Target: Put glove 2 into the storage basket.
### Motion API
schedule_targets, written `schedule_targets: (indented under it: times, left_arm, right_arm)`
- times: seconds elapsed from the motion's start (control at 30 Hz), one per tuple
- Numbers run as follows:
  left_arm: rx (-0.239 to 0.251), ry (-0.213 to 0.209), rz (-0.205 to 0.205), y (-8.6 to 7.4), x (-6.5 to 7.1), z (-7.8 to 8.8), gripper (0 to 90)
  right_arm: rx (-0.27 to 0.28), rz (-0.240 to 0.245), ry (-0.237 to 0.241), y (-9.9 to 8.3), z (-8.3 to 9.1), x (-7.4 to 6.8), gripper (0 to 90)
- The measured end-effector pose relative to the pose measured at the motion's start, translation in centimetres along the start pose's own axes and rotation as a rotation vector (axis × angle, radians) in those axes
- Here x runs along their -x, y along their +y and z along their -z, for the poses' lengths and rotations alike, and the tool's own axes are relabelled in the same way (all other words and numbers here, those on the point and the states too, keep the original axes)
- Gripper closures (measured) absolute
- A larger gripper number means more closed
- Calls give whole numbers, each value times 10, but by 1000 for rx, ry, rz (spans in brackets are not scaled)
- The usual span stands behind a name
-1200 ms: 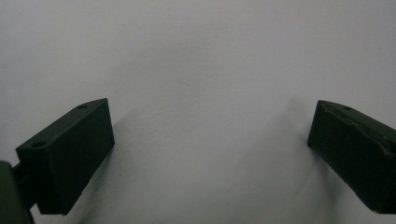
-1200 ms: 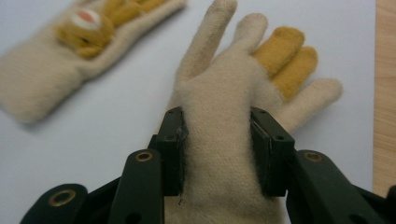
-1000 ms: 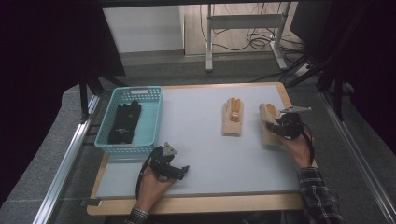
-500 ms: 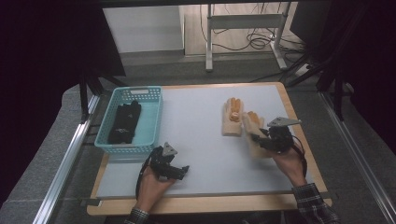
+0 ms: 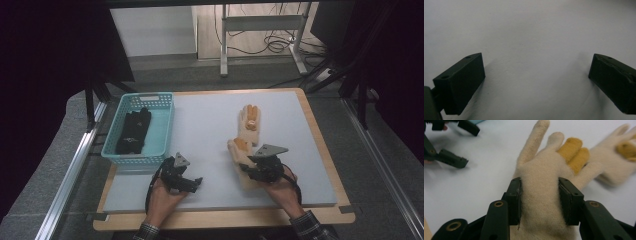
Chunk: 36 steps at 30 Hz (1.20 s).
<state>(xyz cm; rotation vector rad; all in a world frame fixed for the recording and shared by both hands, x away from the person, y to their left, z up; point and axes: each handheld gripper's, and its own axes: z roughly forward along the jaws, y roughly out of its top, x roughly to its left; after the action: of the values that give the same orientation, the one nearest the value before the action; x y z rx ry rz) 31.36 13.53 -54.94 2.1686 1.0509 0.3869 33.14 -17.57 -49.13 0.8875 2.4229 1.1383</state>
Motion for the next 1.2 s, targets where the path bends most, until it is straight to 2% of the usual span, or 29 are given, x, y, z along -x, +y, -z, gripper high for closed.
schedule_targets:
  times: [0.03, 0.13, 0.2, 0.23, 0.27, 0.33, 0.43, 0.47, 0.5, 0.57, 0.6, 0.63, 0.7, 0.73, 0.77, 0.83, 0.93, 1.07, 1.2]
  left_arm:
    - [0, 0, 1, 0, 0, 0, 9]
    - [1, 0, 1, 0, 0, 0, 10]
    - [0, 0, 0, 0, 0, 0, 10]
    - [1, 0, 0, 0, 0, 0, 10]
    - [0, 0, 1, 0, 0, 0, 10]
    - [0, 0, 0, 0, 0, 0, 10]
    - [0, 0, 1, 0, 0, 0, 10]
    - [0, 0, 1, 0, 0, 0, 10]
    - [0, 0, 1, 0, 0, 0, 10]
    - [0, -1, 1, 0, 0, 0, 10]
    - [0, -1, 1, 0, 0, 0, 10]
    - [0, -1, 2, 0, 0, 0, 9]
    - [0, -1, 2, 0, 0, 0, 10]
    - [0, -1, 2, 0, 0, 0, 10]
    - [0, -1, 2, 0, 0, 0, 9]
    - [0, -1, 2, 0, 0, 0, 10]
    - [0, -1, 2, 0, 0, 0, 10]
    - [0, -1, 2, 0, 0, 0, 10]
    - [0, -1, 2, 0, 0, 0, 10]
  right_arm:
    - [-12, 9, 8, -3, -9, -7, 562]
    - [-24, 14, 19, -8, -16, -13, 547]
    - [-42, 17, 60, -12, -21, -17, 457]
    - [-42, 17, 60, -12, -21, -17, 457]
    - [-54, 17, 78, -11, -20, -17, 378]
    - [-27, 17, 64, -10, -13, -13, 339]
    - [3, -1, 50, -8, -3, -5, 333]
    - [7, -21, 39, -10, 5, 7, 354]
    - [-4, -28, 32, -12, 7, 12, 389]
    - [-10, -43, 29, -20, 11, 21, 514]
    - [-10, -43, 29, -20, 11, 21, 514]
    - [-16, -54, 39, -27, 12, 25, 628]
    - [-37, -43, 31, -35, 11, 27, 685]
    - [-37, -43, 31, -35, 11, 27, 685]
    - [-67, -33, 32, -41, 7, 26, 714]
    - [-81, -24, 38, -45, 3, 23, 732]
    - [-79, -13, 57, -46, 1, 18, 736]
    - [-77, 7, 103, -44, -5, 2, 705]
    - [-81, 33, 121, -41, -8, -7, 689]
